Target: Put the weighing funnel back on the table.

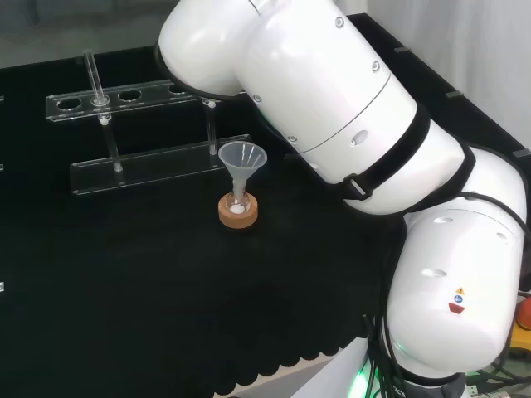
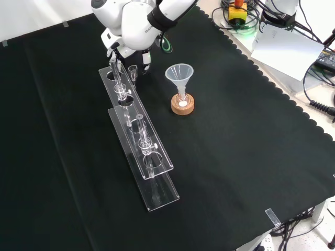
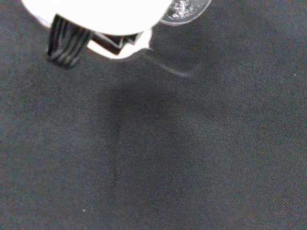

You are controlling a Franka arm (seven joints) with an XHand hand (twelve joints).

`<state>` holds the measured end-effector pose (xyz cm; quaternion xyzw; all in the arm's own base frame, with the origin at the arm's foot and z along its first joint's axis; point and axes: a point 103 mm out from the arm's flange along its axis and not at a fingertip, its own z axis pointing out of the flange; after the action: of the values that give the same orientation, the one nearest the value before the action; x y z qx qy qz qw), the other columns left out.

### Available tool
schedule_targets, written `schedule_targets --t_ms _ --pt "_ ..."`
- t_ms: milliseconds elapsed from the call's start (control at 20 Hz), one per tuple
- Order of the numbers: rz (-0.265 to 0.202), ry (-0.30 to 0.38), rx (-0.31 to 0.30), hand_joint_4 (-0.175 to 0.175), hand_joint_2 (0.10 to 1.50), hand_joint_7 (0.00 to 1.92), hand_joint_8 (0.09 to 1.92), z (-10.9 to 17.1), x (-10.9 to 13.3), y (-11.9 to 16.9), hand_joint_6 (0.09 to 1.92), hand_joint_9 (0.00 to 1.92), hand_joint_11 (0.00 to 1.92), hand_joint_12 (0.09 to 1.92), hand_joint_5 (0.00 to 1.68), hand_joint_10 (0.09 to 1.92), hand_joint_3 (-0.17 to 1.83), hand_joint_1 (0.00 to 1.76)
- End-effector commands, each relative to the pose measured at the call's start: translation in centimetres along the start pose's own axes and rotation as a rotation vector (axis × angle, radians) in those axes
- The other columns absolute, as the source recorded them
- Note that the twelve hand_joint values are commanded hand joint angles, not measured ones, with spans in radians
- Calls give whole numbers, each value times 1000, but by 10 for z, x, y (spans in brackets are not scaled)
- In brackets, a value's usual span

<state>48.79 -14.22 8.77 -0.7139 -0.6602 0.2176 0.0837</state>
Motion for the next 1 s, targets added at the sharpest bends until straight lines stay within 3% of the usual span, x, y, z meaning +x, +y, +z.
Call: schedule_targets --t_ms 50,400,550,800,1000 --pt "-13 6 -4 175 609 496 601 3 -1 9 848 868 508 1243 1211 423 793 1113" --pt "-9 20 -7 175 635 471 605 1 13 8 861 847 499 1249 1192 431 759 1105" --pt "-17 25 -4 175 793 398 637 -2 14 6 859 763 445 1276 1128 488 496 1075" --pt "-19 9 15 42 643 277 668 -7 15 3 794 602 309 1318 795 582 608 957" --pt "-20 5 39 -16 605 209 667 -10 14 -2 686 525 219 1347 569 603 644 942"
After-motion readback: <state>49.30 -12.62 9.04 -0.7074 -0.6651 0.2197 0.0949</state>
